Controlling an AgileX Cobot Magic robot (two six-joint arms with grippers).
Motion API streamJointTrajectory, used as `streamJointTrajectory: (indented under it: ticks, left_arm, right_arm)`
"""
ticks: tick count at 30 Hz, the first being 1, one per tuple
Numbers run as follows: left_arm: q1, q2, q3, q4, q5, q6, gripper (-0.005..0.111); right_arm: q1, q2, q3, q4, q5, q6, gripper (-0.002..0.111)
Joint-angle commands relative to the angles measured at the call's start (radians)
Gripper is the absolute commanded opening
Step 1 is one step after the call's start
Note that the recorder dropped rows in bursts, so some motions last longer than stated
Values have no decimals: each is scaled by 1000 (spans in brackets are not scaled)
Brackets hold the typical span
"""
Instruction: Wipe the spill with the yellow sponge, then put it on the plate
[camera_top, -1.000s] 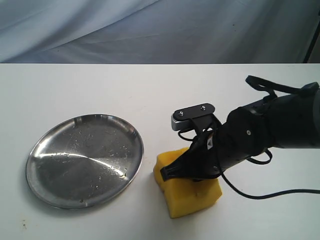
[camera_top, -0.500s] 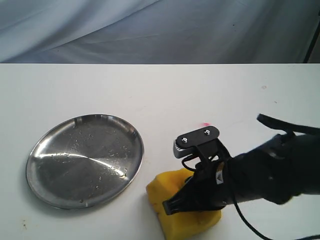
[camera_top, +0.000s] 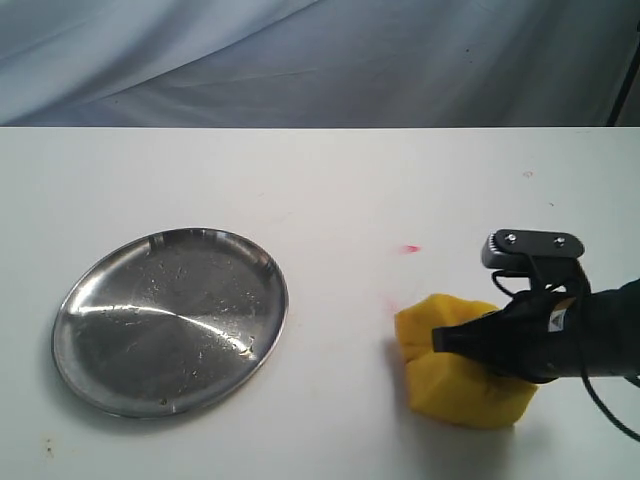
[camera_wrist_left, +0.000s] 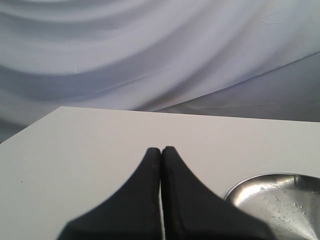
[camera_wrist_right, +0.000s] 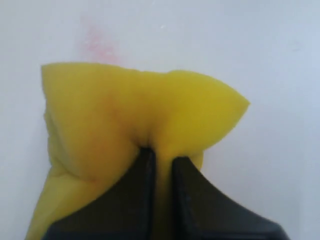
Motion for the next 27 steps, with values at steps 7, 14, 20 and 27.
streamJointTrajectory:
  ticks: [7, 14, 20, 27]
  left_arm:
    - [3, -2, 5, 2, -3, -1, 0]
    - [3, -2, 5, 2, -3, -1, 0]
    - [3, -2, 5, 2, -3, -1, 0]
    - [3, -2, 5, 2, -3, -1, 0]
  right_arm:
    - [-70, 164, -241, -69, 160, 2, 0]
    - [63, 241, -386, -58, 264, -49, 0]
    - [200, 243, -402, -50, 296, -81, 0]
    - [287, 235, -309, -54, 323, -87, 0]
